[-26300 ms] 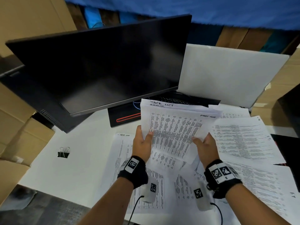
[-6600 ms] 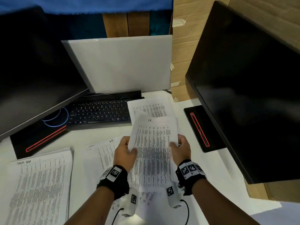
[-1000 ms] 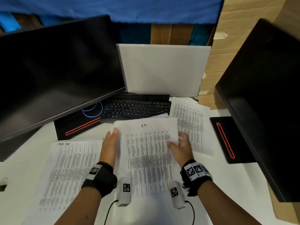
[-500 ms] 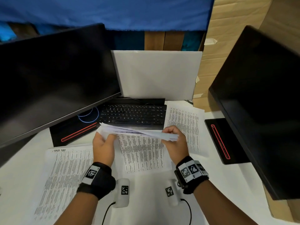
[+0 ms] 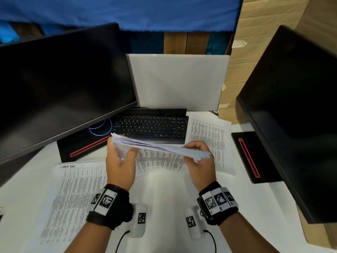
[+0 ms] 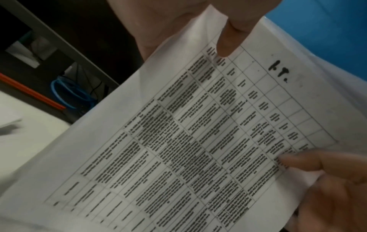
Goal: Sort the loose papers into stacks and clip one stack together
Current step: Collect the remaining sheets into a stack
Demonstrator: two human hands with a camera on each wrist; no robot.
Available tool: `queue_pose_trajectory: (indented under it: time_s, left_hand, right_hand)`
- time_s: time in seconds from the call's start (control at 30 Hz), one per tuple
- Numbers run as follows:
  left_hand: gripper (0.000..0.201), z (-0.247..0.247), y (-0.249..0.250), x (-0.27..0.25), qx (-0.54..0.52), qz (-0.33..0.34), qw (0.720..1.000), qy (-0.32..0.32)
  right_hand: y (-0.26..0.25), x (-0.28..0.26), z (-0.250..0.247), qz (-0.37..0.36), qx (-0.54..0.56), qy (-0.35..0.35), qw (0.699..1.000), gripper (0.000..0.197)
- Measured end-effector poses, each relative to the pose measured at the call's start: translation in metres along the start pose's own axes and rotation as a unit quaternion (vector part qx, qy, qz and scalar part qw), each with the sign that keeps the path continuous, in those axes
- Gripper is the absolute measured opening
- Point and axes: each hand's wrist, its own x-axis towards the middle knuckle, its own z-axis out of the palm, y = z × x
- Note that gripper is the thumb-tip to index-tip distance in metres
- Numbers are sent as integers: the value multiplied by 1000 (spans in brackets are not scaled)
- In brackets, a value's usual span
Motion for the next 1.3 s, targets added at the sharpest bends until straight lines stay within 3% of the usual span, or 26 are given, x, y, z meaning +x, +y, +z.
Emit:
queue_pose_trajectory:
  time_s: [0.1, 0.2, 0.27, 0.37, 0.47, 0.57, 0.67, 0.73, 0.83, 0.93, 1.0, 1.07, 1.1, 1.17, 1.2, 1.23, 1.3]
  left_hand:
    - [16, -5, -17, -3, 22, -66, 997, 17]
    - [17, -7, -26, -9, 41, -96, 994, 10]
    - [19, -6, -21, -7, 15, -79, 997, 12]
    - [32, -8, -9, -3, -60, -41, 997, 33]
    - [34, -14, 1, 3, -105, 21, 994, 31]
    - [35, -14, 2, 8, -117, 29, 993, 2]
    - [33, -9, 1, 7, -107, 14, 994, -4]
    - [26, -9, -4, 7, -83, -8, 996, -3]
    - [12, -13, -16, 7, -38, -64, 995, -68]
    - [18, -20, -26, 6, 6, -102, 989, -105]
    - [23, -25, -26, 8, 5, -106, 990, -91]
    - [24, -30, -27, 11, -17, -126, 989, -72]
    - [25, -33, -29, 12, -26, -141, 987, -67]
    - [26, -37, -35, 15, -32, -173, 982, -66]
    - [27, -37, -38, 15, -30, -183, 980, -74]
    - [28, -37, -43, 16, -34, -190, 978, -79]
    - [27, -37, -48, 16, -47, -198, 975, -84]
  right_hand:
    - [9, -3, -3, 22, -27, -32, 999, 32]
    - [16, -6, -3, 40, -53, -33, 997, 29]
    - [14, -3, -2, 65, -37, -12, 997, 19]
    - [9, -2, 0, 83, -38, -5, 996, 26]
    - [8, -3, -3, 44, -22, -24, 998, 39]
    - [3, 0, -2, 20, -13, -50, 998, 44]
    - [9, 1, 2, 46, -32, -38, 998, 25]
    - [10, 2, 2, 86, -65, -9, 994, 28]
    - [-3, 4, 3, 93, 15, 26, 995, 17]
    - [-1, 13, -2, 134, 78, 38, 987, 25]
    - [11, 19, -14, 158, 41, 34, 986, 37]
    - [39, 20, -35, 150, -128, -1, 980, 37]
    - [55, 17, -46, 153, -264, -50, 951, 39]
    - [85, 8, -62, 181, -487, -171, 837, 53]
    - [96, 2, -66, 196, -545, -215, 786, 58]
    - [102, -4, -67, 202, -573, -244, 756, 61]
    - [106, -19, -64, 194, -601, -264, 729, 60]
